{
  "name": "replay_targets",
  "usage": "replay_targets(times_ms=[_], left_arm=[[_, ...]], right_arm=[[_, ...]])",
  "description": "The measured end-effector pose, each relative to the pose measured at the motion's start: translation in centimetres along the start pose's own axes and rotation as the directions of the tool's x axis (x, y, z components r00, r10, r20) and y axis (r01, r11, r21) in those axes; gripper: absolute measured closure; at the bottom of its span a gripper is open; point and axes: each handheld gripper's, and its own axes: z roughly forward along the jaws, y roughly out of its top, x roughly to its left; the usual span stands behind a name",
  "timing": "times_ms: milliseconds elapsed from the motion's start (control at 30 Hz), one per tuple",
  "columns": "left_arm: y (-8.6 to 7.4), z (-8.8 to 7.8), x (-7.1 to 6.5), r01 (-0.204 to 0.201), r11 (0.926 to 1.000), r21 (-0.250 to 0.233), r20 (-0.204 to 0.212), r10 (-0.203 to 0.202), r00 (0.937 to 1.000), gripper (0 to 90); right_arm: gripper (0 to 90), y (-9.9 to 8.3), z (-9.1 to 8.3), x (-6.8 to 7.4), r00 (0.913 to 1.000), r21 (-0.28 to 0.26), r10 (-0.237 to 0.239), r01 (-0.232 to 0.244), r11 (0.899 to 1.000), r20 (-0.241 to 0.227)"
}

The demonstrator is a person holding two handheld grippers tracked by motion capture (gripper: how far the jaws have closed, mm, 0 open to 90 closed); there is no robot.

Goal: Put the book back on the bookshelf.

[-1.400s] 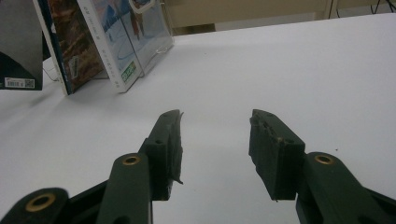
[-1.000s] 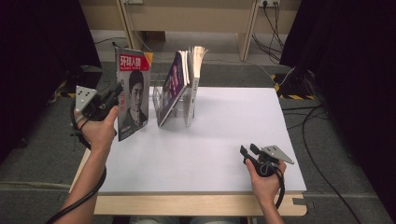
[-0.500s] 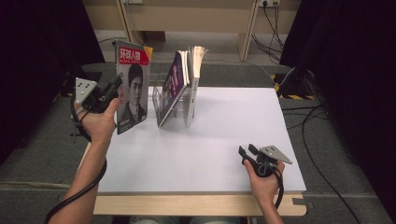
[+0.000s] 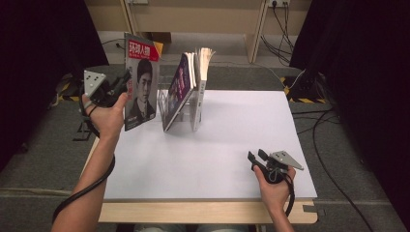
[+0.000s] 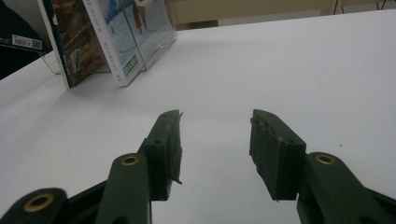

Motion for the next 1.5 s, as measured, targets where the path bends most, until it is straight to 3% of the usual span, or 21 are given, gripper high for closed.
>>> replay_targets(times_ms=[367,767,1067,1267,1400,1500], left_arm=[[1.2,2.5,0.4,-0.025,0.9995,-0.019,-0.010,0.025,0.9996,87.6],[0.1,5.2,2.0,-0.027,0.9996,0.005,-0.047,0.027,0.9985,87.5],[-4.4,4.7,3.1,0.002,0.9978,0.067,-0.062,0.003,0.9981,87.3],[-5.0,3.5,3.2,0.040,0.9971,0.065,-0.040,-0.037,0.9985,87.1],[-5.7,2.8,3.6,0.103,0.9899,0.097,-0.042,-0.099,0.9942,86.8],[-6.6,2.3,3.7,0.108,0.9867,0.122,-0.051,-0.103,0.9934,86.7]], right_arm=[[53.0,-0.1,0.1,0.1,1.0000,0.009,-0.004,0.004,1.000,-0.005],[53.0,-0.1,0.2,0.0,0.9999,0.010,-0.008,0.008,1.000,-0.011],[53.0,-0.2,0.3,0.2,0.9998,0.023,-0.006,0.007,1.000,-0.021],[53.0,-0.2,0.3,0.2,0.9997,0.027,-0.005,0.006,1.000,-0.024],[53.0,-0.3,0.4,0.3,0.9996,0.029,-0.008,0.009,1.000,-0.029],[52.8,-0.3,0.3,0.3,0.9995,0.030,0.000,0.001,1.000,-0.032]])
